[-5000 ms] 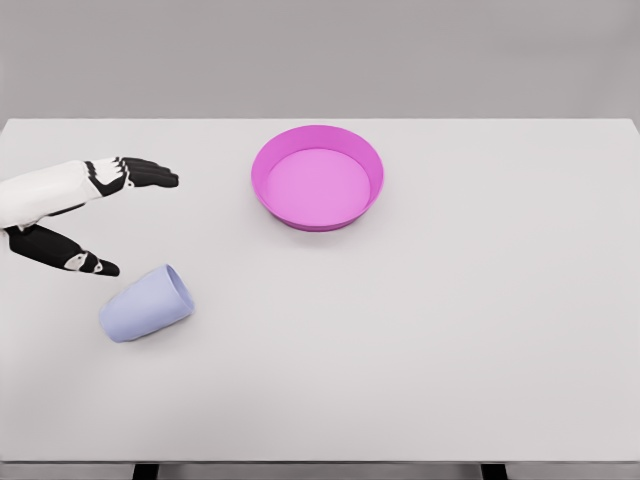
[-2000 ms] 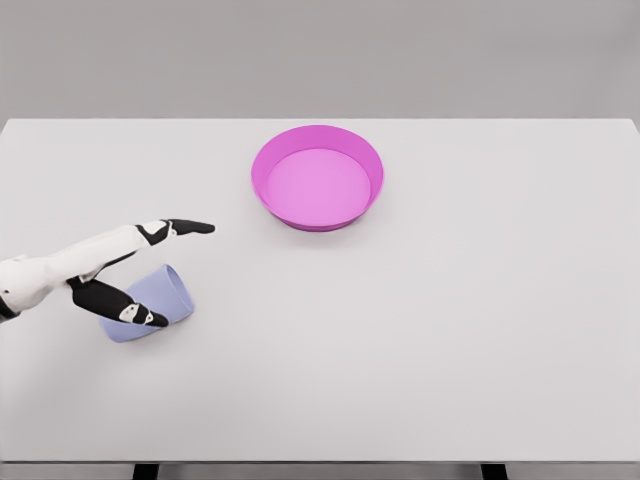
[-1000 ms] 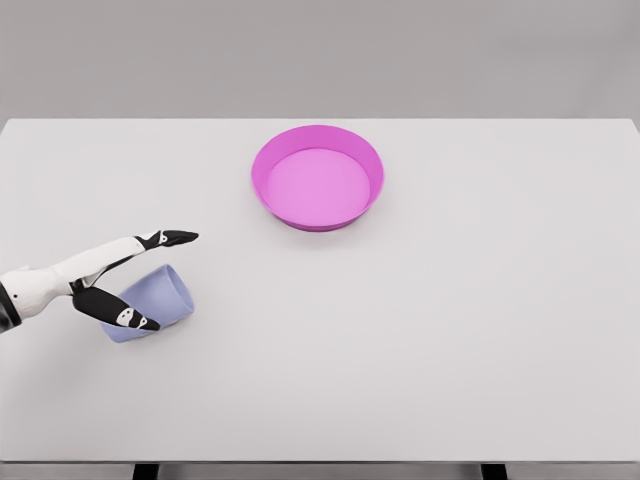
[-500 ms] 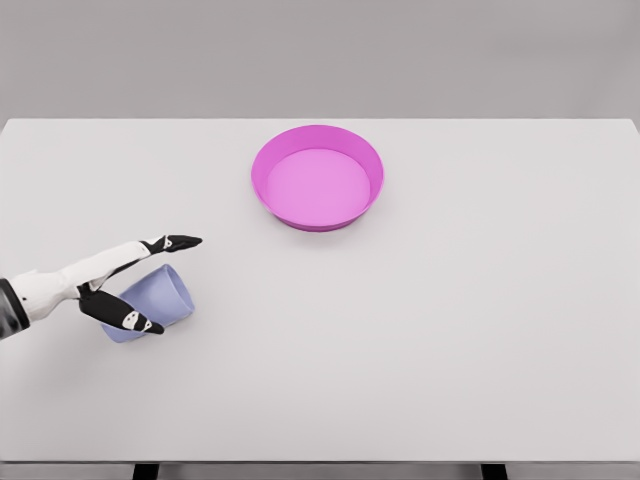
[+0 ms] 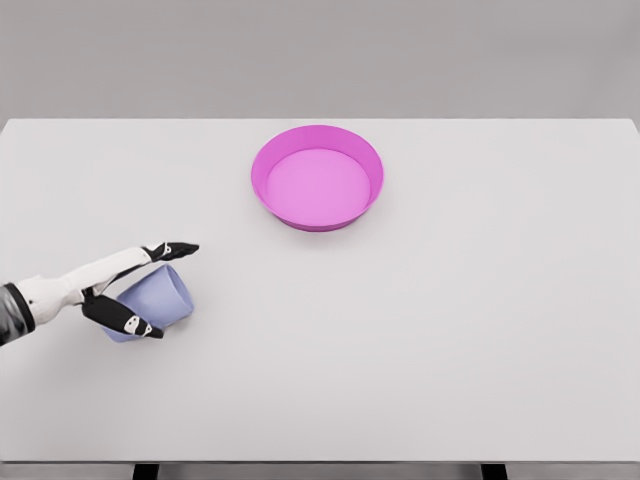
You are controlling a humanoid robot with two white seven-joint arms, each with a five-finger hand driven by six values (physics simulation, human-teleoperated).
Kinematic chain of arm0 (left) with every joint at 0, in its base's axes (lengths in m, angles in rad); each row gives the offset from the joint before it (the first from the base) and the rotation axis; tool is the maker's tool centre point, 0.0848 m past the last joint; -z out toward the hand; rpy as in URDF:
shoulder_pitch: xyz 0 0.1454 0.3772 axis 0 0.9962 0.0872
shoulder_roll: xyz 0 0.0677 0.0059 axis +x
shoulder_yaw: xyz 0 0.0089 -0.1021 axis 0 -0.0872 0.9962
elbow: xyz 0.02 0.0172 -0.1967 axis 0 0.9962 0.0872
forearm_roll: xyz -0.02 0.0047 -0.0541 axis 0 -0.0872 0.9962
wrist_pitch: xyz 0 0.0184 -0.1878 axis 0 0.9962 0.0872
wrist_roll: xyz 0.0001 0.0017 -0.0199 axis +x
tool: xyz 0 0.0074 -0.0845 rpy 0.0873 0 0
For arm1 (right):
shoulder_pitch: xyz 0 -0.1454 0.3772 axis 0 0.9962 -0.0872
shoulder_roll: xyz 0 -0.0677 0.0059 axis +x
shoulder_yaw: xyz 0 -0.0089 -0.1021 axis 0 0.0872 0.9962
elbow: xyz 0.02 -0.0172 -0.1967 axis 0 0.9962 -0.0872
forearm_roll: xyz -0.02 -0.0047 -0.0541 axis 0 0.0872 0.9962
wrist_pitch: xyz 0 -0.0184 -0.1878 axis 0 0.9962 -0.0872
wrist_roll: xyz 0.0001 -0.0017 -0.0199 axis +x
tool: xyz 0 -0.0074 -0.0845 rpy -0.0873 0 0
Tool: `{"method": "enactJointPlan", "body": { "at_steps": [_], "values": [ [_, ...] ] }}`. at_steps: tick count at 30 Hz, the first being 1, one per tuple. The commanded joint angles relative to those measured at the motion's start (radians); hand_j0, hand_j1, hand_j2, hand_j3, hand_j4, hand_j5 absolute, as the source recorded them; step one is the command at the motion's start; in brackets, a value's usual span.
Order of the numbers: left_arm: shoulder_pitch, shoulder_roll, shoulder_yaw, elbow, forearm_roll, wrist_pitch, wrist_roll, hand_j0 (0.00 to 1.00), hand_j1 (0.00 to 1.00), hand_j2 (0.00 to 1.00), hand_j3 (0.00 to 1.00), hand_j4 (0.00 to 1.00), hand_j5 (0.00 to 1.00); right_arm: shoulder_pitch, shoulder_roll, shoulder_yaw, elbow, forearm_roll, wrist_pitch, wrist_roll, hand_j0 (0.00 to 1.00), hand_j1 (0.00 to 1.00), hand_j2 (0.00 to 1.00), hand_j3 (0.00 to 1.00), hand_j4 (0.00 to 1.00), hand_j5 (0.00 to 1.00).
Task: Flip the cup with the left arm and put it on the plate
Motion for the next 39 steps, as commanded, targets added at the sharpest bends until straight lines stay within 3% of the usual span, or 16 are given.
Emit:
{"method": "enactJointPlan", "body": {
  "at_steps": [1, 11, 12, 14, 20, 27, 31, 35, 39],
  "values": [
    [0.000, -0.005, -0.001, 0.000, 0.004, 0.003, 0.000, 1.00, 1.00, 1.00, 1.00, 1.00, 1.00, 0.000, 0.000, 0.000, 0.000, 0.002, -0.001, 0.001, 1.00, 1.00, 1.00, 1.00, 1.00, 1.00],
    [0.008, -0.019, -0.001, 0.000, 0.002, 0.065, 0.000, 0.97, 0.97, 0.97, 0.97, 0.97, 0.97, 0.000, 0.000, 0.000, 0.000, 0.002, -0.001, 0.001, 1.00, 1.00, 1.00, 1.00, 1.00, 1.00],
    [0.009, -0.019, -0.001, 0.000, 0.004, 0.068, 0.000, 0.93, 0.93, 0.93, 0.93, 0.93, 0.93, 0.000, 0.000, 0.000, 0.000, 0.000, 0.001, -0.001, 1.00, 1.00, 1.00, 1.00, 1.00, 1.00],
    [0.009, -0.019, -0.001, 0.000, 0.005, 0.069, 0.000, 0.70, 0.70, 0.70, 0.70, 0.70, 0.70, 0.000, 0.000, 0.000, 0.000, 0.000, 0.001, 0.001, 1.00, 1.00, 1.00, 1.00, 1.00, 1.00],
    [0.009, -0.020, 0.004, 0.000, 0.016, 0.063, 0.000, 0.59, 0.59, 0.59, 0.59, 0.59, 0.59, -0.002, 0.000, 0.000, 0.000, 0.002, -0.001, 0.001, 1.00, 1.00, 1.00, 1.00, 1.00, 1.00],
    [-0.002, -0.022, 0.018, -0.002, 0.062, -0.142, 0.000, 0.51, 0.51, 0.51, 0.51, 0.51, 0.51, 0.000, 0.000, 0.000, 0.000, 0.002, -0.001, -0.001, 1.00, 1.00, 1.00, 1.00, 1.00, 1.00],
    [-0.011, -0.028, 0.019, -0.002, 0.074, -0.170, 0.005, 0.51, 0.51, 0.51, 0.51, 0.51, 0.51, 0.000, 0.000, 0.000, 0.000, 0.000, -0.001, 0.001, 1.00, 1.00, 1.00, 1.00, 1.00, 1.00],
    [-0.060, -0.046, 0.019, 0.000, 0.131, -0.258, 0.055, 0.50, 0.50, 0.50, 0.50, 0.50, 0.50, 0.000, 0.000, 0.000, 0.000, 0.002, 0.001, 0.001, 1.00, 1.00, 1.00, 1.00, 1.00, 1.00],
    [-0.098, -0.132, 0.016, 0.001, 0.134, -0.258, 0.068, 0.51, 0.51, 0.51, 0.51, 0.51, 0.51, 0.000, 0.000, 0.000, 0.000, 0.000, -0.001, 0.001, 1.00, 1.00, 1.00, 1.00, 1.00, 1.00]
  ]
}}
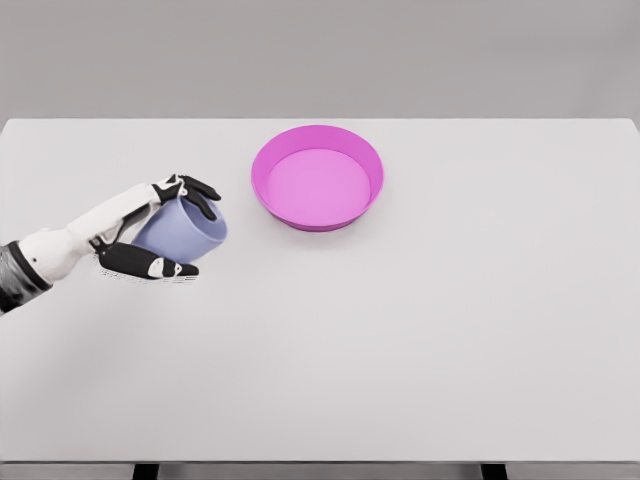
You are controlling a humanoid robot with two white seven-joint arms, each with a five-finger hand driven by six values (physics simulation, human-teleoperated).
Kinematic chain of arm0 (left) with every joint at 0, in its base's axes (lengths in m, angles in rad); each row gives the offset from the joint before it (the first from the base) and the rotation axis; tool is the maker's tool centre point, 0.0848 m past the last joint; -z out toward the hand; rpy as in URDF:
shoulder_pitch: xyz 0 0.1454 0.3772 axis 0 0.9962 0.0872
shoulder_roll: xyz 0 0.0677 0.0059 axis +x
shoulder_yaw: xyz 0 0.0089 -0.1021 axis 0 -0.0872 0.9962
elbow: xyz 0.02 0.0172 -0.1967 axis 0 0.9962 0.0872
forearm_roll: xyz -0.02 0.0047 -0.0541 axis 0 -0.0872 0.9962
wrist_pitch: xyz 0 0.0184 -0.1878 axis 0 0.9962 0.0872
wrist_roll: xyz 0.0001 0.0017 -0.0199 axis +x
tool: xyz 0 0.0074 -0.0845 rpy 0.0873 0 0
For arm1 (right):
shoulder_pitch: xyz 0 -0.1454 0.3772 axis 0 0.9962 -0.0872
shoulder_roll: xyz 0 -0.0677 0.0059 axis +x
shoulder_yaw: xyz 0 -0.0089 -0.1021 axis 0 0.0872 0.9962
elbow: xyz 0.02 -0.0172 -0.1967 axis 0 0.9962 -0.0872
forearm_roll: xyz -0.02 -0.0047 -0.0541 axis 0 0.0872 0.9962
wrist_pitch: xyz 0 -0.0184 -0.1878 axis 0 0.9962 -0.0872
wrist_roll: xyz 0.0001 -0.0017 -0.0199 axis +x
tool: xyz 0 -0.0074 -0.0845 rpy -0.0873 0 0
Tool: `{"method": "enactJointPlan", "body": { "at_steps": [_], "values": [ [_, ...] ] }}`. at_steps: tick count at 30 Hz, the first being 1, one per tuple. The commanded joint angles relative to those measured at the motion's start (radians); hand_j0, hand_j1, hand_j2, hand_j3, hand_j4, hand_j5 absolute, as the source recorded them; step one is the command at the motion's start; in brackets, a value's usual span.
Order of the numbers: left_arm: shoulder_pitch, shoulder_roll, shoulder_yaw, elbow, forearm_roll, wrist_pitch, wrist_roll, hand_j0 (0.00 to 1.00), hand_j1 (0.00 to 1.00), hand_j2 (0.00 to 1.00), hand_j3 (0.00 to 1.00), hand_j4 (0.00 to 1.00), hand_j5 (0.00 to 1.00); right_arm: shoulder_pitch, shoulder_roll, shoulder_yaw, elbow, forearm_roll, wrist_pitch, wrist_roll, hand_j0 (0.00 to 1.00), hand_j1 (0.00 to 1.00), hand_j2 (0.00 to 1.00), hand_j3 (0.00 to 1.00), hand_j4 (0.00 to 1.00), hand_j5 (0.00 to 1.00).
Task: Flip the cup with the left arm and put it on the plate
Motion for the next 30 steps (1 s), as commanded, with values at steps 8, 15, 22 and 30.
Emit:
{"method": "enactJointPlan", "body": {
  "at_steps": [8, 15, 22, 30],
  "values": [
    [-0.069, -0.163, -0.005, 0.019, 0.033, -0.011, 0.018, 0.52, 0.52, 0.52, 0.52, 0.52, 0.52, 0.000, 0.000, 0.000, 0.000, 0.000, 0.001, 0.001, 1.00, 1.00, 1.00, 1.00, 1.00, 1.00],
    [-0.126, -0.279, -0.005, 0.104, 0.019, -0.015, 0.013, 0.52, 0.52, 0.52, 0.52, 0.52, 0.52, 0.000, 0.000, 0.000, 0.000, 0.000, -0.001, 0.001, 1.00, 1.00, 1.00, 1.00, 1.00, 1.00],
    [-0.144, -0.346, -0.001, 0.125, 0.015, -0.052, 0.010, 0.52, 0.52, 0.52, 0.52, 0.52, 0.52, 0.000, 0.000, 0.000, 0.000, 0.000, -0.001, 0.001, 1.00, 1.00, 1.00, 1.00, 1.00, 1.00],
    [-0.163, -0.506, -0.001, 0.288, 0.024, -0.249, 0.015, 0.52, 0.52, 0.52, 0.52, 0.52, 0.52, 0.000, 0.000, 0.000, 0.000, 0.000, -0.001, 0.001, 1.00, 1.00, 1.00, 1.00, 1.00, 1.00]
  ]
}}
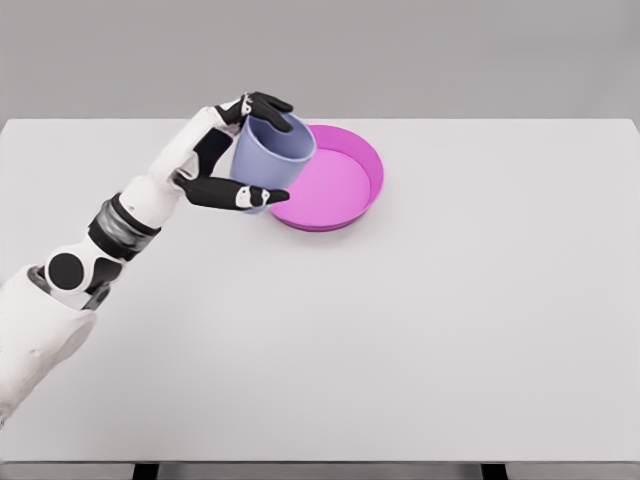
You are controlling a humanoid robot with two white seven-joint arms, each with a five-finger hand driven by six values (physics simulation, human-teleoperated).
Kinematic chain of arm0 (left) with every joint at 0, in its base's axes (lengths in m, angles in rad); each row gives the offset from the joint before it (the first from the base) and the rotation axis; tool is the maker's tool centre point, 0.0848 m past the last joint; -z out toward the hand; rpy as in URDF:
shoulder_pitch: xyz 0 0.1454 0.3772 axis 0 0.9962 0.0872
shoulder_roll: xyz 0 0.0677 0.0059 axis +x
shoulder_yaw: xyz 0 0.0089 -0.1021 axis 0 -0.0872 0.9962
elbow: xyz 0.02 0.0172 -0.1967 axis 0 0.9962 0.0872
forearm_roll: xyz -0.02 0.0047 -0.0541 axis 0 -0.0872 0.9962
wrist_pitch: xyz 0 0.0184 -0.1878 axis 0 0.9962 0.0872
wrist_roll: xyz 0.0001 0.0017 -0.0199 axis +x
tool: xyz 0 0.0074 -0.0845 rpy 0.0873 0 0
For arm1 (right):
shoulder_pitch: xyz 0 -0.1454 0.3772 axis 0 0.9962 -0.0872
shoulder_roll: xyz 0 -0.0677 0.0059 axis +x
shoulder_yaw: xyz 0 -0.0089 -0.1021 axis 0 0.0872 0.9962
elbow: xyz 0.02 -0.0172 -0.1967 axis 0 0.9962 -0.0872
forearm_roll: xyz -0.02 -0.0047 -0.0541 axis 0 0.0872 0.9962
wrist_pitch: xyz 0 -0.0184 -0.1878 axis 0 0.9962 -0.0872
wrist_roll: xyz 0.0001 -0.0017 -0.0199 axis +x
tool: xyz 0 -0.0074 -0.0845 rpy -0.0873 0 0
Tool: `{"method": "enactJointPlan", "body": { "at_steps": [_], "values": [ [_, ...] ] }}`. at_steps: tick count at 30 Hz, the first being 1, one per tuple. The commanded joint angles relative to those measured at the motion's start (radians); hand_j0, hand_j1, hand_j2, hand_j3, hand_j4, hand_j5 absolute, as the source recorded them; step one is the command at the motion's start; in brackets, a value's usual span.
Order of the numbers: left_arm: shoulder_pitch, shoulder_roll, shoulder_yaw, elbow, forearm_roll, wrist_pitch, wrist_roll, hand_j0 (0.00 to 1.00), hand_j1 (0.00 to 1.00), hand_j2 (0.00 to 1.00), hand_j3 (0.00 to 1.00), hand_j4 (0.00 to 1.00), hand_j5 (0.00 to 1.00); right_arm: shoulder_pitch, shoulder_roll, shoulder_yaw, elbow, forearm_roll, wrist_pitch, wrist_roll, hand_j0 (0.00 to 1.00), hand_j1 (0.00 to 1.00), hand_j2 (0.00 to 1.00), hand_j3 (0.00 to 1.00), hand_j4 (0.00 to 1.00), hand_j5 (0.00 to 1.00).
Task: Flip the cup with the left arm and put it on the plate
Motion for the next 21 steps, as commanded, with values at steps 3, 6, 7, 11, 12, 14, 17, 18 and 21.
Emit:
{"method": "enactJointPlan", "body": {
  "at_steps": [3, 6, 7, 11, 12, 14, 17, 18, 21],
  "values": [
    [-0.018, -0.099, 0.001, 0.108, 0.008, -0.045, 0.005, 0.51, 0.51, 0.51, 0.51, 0.51, 0.51, 0.000, 0.000, 0.000, 0.000, 0.001, -0.001, 0.001, 1.00, 1.00, 1.00, 1.00, 1.00, 1.00],
    [-0.040, -0.140, -0.001, 0.180, 0.008, -0.045, 0.002, 0.51, 0.51, 0.51, 0.51, 0.51, 0.51, 0.000, 0.000, 0.000, 0.000, 0.000, -0.001, 0.001, 1.00, 1.00, 1.00, 1.00, 1.00, 1.00],
    [-0.041, -0.165, 0.001, 0.206, 0.008, -0.045, 0.002, 0.51, 0.51, 0.51, 0.51, 0.51, 0.51, -0.002, 0.000, 0.000, 0.000, 0.001, 0.001, 0.001, 1.00, 1.00, 1.00, 1.00, 1.00, 1.00],
    [-0.067, -0.232, -0.001, 0.304, 0.006, -0.045, 0.001, 0.50, 0.50, 0.50, 0.50, 0.50, 0.50, 0.000, 0.000, 0.000, 0.000, 0.000, 0.001, 0.001, 1.00, 1.00, 1.00, 1.00, 1.00, 1.00],
    [-0.069, -0.258, -0.001, 0.330, 0.005, -0.045, 0.001, 0.50, 0.50, 0.50, 0.50, 0.50, 0.50, 0.000, 0.000, 0.000, 0.000, 0.001, 0.001, 0.001, 1.00, 1.00, 1.00, 1.00, 1.00, 1.00],
    [-0.089, -0.293, -0.002, 0.384, 0.005, -0.045, 0.001, 0.50, 0.50, 0.50, 0.50, 0.50, 0.50, 0.000, 0.000, 0.000, 0.000, 0.001, 0.001, -0.001, 1.00, 1.00, 1.00, 1.00, 1.00, 1.00],
    [-0.095, -0.320, -0.001, 0.409, 0.002, -0.045, 0.001, 0.50, 0.50, 0.50, 0.50, 0.50, 0.50, 0.000, 0.000, 0.000, 0.000, 0.000, 0.001, -0.001, 1.00, 1.00, 1.00, 1.00, 1.00, 1.00],
    [-0.097, -0.324, 0.002, 0.410, 0.000, -0.045, -0.001, 0.50, 0.50, 0.50, 0.50, 0.50, 0.50, 0.000, 0.000, 0.000, 0.000, 0.001, -0.001, 0.001, 1.00, 1.00, 1.00, 1.00, 1.00, 1.00],
    [-0.097, -0.330, 0.045, 0.396, -0.002, -0.045, -0.004, 0.50, 0.50, 0.50, 0.50, 0.50, 0.50, 0.000, 0.000, 0.000, 0.000, 0.000, -0.001, 0.001, 1.00, 1.00, 1.00, 1.00, 1.00, 1.00]
  ]
}}
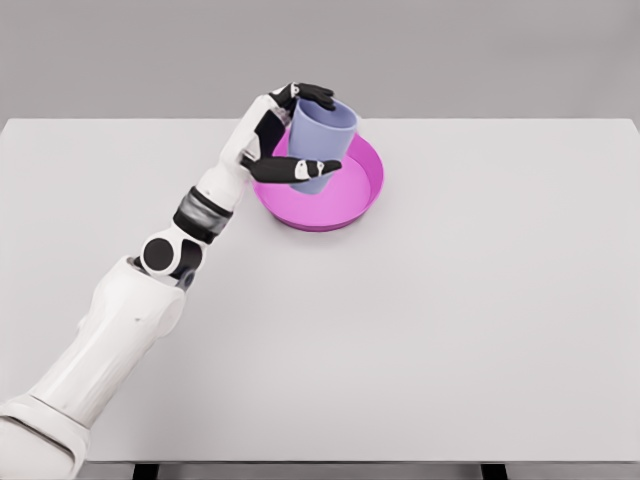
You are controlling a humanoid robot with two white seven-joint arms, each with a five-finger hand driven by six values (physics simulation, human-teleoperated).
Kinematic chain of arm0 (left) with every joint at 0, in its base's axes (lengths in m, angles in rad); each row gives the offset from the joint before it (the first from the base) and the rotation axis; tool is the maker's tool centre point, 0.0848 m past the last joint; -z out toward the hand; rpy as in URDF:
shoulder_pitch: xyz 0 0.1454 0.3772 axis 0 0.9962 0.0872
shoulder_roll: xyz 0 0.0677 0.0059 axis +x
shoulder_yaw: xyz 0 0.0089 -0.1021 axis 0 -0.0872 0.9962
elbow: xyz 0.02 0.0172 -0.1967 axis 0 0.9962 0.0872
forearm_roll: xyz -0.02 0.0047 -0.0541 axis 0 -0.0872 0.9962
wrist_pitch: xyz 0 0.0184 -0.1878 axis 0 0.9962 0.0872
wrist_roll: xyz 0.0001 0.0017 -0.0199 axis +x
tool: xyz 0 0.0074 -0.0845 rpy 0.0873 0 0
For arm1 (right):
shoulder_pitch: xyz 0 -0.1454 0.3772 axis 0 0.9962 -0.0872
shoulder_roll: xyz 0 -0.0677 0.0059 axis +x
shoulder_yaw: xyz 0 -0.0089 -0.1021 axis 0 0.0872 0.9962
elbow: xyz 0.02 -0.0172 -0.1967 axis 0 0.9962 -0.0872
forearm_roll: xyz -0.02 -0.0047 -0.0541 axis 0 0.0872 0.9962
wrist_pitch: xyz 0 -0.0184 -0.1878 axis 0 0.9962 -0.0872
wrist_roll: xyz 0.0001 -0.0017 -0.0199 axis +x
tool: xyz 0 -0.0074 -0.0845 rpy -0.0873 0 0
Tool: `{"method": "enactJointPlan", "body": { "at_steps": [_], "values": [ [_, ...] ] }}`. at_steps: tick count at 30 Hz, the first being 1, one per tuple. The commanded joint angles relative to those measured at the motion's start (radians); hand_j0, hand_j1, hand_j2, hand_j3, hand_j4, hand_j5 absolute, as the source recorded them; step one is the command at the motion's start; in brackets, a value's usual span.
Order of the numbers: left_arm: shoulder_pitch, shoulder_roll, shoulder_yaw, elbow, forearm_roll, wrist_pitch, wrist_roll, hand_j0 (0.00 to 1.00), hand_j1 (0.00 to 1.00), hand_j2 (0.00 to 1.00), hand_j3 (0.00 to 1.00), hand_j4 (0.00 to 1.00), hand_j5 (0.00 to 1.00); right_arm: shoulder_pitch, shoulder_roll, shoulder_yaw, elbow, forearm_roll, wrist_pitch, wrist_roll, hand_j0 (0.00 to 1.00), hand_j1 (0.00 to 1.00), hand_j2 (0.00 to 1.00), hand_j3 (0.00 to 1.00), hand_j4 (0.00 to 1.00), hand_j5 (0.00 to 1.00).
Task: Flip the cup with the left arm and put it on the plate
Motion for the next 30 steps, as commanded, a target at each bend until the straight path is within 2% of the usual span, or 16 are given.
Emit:
{"method": "enactJointPlan", "body": {
  "at_steps": [1, 3, 8, 13, 17, 22, 25, 27, 30],
  "values": [
    [-0.002, -0.009, 0.026, -0.002, -0.002, -0.001, 0.001, 0.50, 0.50, 0.50, 0.50, 0.50, 0.50, 0.002, 0.000, 0.000, 0.000, 0.000, -0.001, 0.000, 1.00, 1.00, 1.00, 1.00, 1.00, 1.00],
    [-0.023, -0.011, 0.044, 0.000, -0.005, -0.001, 0.001, 0.50, 0.50, 0.50, 0.50, 0.50, 0.50, 0.002, 0.000, 0.000, 0.000, 0.000, -0.001, 0.000, 1.00, 1.00, 1.00, 1.00, 1.00, 1.00],
    [-0.021, -0.069, 0.078, 0.010, -0.006, -0.001, 0.001, 0.49, 0.49, 0.49, 0.49, 0.49, 0.49, 0.000, 0.000, 0.000, 0.000, 0.001, -0.001, -0.001, 1.00, 1.00, 1.00, 1.00, 1.00, 1.00],
    [-0.044, -0.140, 0.076, 0.148, -0.008, -0.001, 0.004, 0.48, 0.48, 0.48, 0.48, 0.48, 0.48, 0.002, 0.000, 0.000, 0.000, 0.000, -0.001, 0.000, 1.00, 1.00, 1.00, 1.00, 1.00, 1.00],
    [-0.049, -0.161, 0.079, 0.200, -0.032, -0.001, 0.003, 0.48, 0.48, 0.48, 0.48, 0.48, 0.48, 0.000, 0.000, 0.000, 0.000, 0.001, -0.001, 0.000, 1.00, 1.00, 1.00, 1.00, 1.00, 1.00],
    [-0.051, -0.146, 0.096, 0.182, -0.031, -0.001, 0.009, 0.48, 0.48, 0.48, 0.48, 0.48, 0.48, 0.002, 0.000, 0.000, 0.000, 0.000, -0.001, 0.000, 1.00, 1.00, 1.00, 1.00, 1.00, 1.00],
    [-0.051, -0.135, 0.129, 0.156, -0.029, -0.001, 0.009, 0.48, 0.48, 0.48, 0.48, 0.48, 0.48, 0.002, 0.000, 0.000, 0.000, 0.001, 0.001, 0.000, 1.00, 1.00, 1.00, 1.00, 1.00, 1.00],
    [-0.049, -0.132, 0.148, 0.105, -0.028, -0.001, 0.009, 0.48, 0.48, 0.48, 0.48, 0.48, 0.48, 0.002, 0.000, 0.000, 0.000, 0.000, -0.001, 0.000, 1.00, 1.00, 1.00, 1.00, 1.00, 1.00],
    [-0.049, -0.141, 0.150, 0.099, -0.026, -0.001, 0.009, 0.48, 0.48, 0.48, 0.48, 0.48, 0.48, 0.002, 0.000, 0.000, 0.000, 0.001, -0.001, 0.000, 1.00, 1.00, 1.00, 1.00, 1.00, 1.00]
  ]
}}
